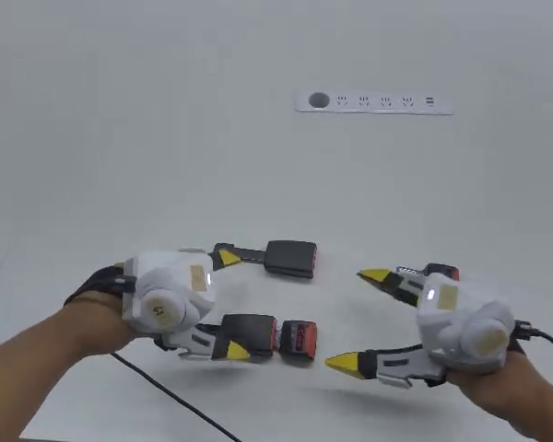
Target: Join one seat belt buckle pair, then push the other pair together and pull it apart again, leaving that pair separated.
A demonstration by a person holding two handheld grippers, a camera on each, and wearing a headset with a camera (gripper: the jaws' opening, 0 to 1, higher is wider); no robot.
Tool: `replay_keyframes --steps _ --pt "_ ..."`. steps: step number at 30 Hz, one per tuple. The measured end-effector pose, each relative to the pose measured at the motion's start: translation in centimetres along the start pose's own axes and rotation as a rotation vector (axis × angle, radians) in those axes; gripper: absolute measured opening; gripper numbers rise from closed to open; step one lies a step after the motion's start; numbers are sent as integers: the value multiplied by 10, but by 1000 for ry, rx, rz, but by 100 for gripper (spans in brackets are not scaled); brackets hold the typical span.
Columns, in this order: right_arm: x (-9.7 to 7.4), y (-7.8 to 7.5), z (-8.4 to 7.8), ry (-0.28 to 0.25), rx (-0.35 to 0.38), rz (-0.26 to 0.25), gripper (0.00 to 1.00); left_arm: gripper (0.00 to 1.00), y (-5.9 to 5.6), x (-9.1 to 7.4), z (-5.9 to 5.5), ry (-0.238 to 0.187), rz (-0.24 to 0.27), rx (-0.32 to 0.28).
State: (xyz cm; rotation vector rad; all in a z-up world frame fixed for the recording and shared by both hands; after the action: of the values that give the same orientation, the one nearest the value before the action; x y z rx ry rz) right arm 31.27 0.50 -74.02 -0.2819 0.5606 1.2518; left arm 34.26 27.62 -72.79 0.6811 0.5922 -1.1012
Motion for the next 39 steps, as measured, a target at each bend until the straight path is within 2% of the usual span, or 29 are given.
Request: replay_keyframes --steps 2,4,5,7,8,10,11,12,13,14,15,16,18,19,21,22,23,24,25,27,28,29,30,31,32,33,35,37,39 --pt "-16 -12 -7 27 -4 -35 82 82 11 2 10 -31 14 20" --pt "-32 -26 -14 24 35 -66 82 82 26 6 21 -48 21 21" --pt "-38 -31 -15 22 37 -75 82 83 29 7 22 -51 24 26" --pt "-49 -42 -20 35 27 -97 81 83 42 15 30 -40 11 54" --pt "-56 -50 -25 63 21 -95 80 84 50 21 33 -47 11 58" --pt "-64 -61 -32 107 10 -97 74 83 57 31 38 -50 0 62" --pt "-66 -65 -32 107 19 -88 73 83 58 36 38 -56 -25 63" --pt "-69 -70 -35 107 22 -83 75 83 60 44 37 -47 -58 103" --pt "-70 -75 -38 110 17 -81 75 83 59 49 35 -31 -87 97" --pt "-70 -79 -41 116 18 -75 74 84 57 54 33 -38 -109 63" --pt "-70 -80 -46 129 67 -42 71 83 57 61 30 -19 -115 86" --pt "-70 -83 -49 131 95 -34 69 82 58 65 28 11 -120 126" --pt "-67 -90 -57 123 96 -27 71 80 60 71 25 6 -122 83" --pt "-64 -90 -65 156 132 15 71 79 62 73 24 0 -131 62" --pt "-62 -93 -70 153 124 28 74 76 64 76 20 9 -149 59" --pt "-61 -94 -75 170 127 32 74 75 60 77 19 18 -176 0" --pt "-62 -94 -78 190 135 37 74 72 61 78 19 8 -175 31" --pt "-60 -92 -74 140 76 48 73 70 60 79 20 -6 -178 40" --pt "-62 -89 -75 164 121 36 72 69 60 81 20 -7 -189 22" --pt "-65 -90 -71 157 120 33 69 69 58 84 17 3 -215 18" --pt "-64 -89 -72 156 98 41 69 69 56 86 16 16 -233 -10" --pt "-63 -88 -70 164 77 40 69 69 54 87 15 12 -244 20" --pt "-61 -88 -68 163 83 50 69 68 56 88 16 -9 -235 80" --pt "-59 -86 -66 156 99 67 68 65 57 88 15 9 -222 45" --pt "-57 -85 -65 164 86 68 66 63 58 88 15 -3 -213 33" --pt "-56 -87 -64 190 26 64 65 63 57 88 14 -4 -222 40" --pt "-55 -90 -64 158 58 57 59 62 57 89 15 -12 -234 47" --pt "-58 -95 -65 166 30 47 52 61 57 90 16 -18 -240 53" --pt "-59 -98 -64 175 25 52 49 59 56 91 18 -26 -252 67"
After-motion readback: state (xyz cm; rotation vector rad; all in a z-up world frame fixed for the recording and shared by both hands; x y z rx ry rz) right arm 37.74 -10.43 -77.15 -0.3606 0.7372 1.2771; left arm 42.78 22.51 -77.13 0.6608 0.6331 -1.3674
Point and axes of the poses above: the centre of the closed fingertips' face, and the gripper's own axes: x roughly forward along the fingers, y roughly to its left, z roughly out of its top, the point moved 10 cm from there along -x, roughly backward along the fingers, and after that the axes turned 6 degrees about z, right-handed, at the moved point
